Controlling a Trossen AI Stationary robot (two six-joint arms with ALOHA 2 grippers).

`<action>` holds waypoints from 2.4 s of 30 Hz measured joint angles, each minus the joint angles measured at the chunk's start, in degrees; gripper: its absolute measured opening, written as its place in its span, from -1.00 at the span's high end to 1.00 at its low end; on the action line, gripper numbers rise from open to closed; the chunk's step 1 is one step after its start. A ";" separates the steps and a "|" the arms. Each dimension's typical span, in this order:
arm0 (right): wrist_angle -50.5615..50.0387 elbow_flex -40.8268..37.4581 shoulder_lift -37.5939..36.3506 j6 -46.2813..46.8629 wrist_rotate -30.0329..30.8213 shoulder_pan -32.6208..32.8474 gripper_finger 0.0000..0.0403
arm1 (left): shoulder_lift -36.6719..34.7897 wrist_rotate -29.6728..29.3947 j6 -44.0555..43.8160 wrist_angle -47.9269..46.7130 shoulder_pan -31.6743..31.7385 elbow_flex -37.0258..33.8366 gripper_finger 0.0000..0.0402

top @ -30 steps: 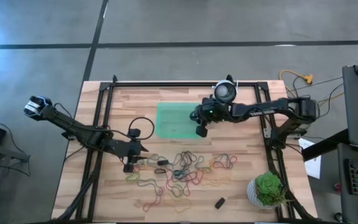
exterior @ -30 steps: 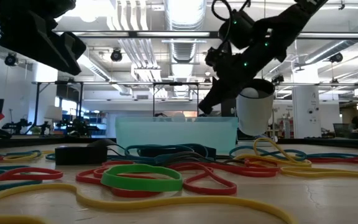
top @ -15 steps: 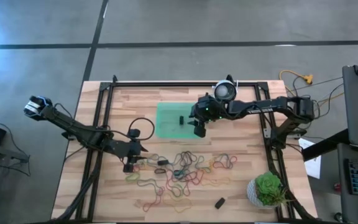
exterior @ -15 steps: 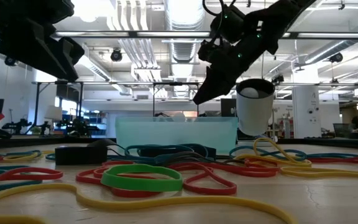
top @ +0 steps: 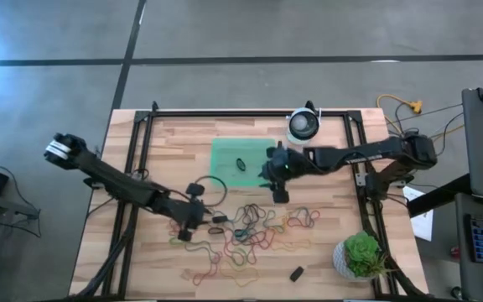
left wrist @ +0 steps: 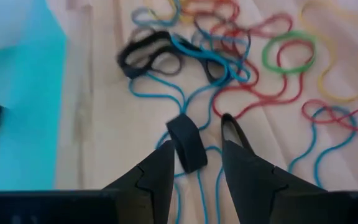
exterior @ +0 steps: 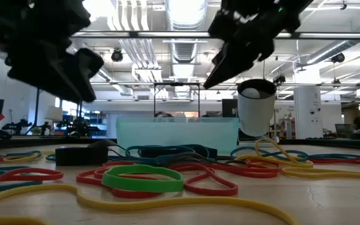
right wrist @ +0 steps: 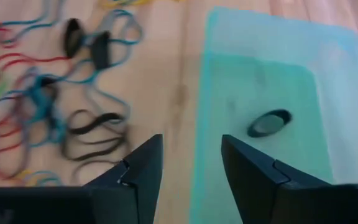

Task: Pick and place rubber bands into bin
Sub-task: Put the black rubber band into the green bin

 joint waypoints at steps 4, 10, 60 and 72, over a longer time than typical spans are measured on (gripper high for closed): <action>-2.20 -0.71 -3.06 1.14 4.96 6.89 0.27 | 5.97 -0.06 0.00 -0.05 0.42 2.77 0.40; -5.29 -1.54 -8.51 4.16 13.21 18.47 0.33 | 10.20 -0.05 -1.38 -0.10 1.99 6.09 0.40; -9.92 -5.81 -14.71 17.50 42.24 46.38 0.54 | 16.93 9.65 -8.96 -3.38 6.78 9.39 0.81; -9.77 -5.83 -14.66 18.33 42.24 46.38 0.62 | 16.84 7.92 -5.22 -2.62 6.80 9.43 0.81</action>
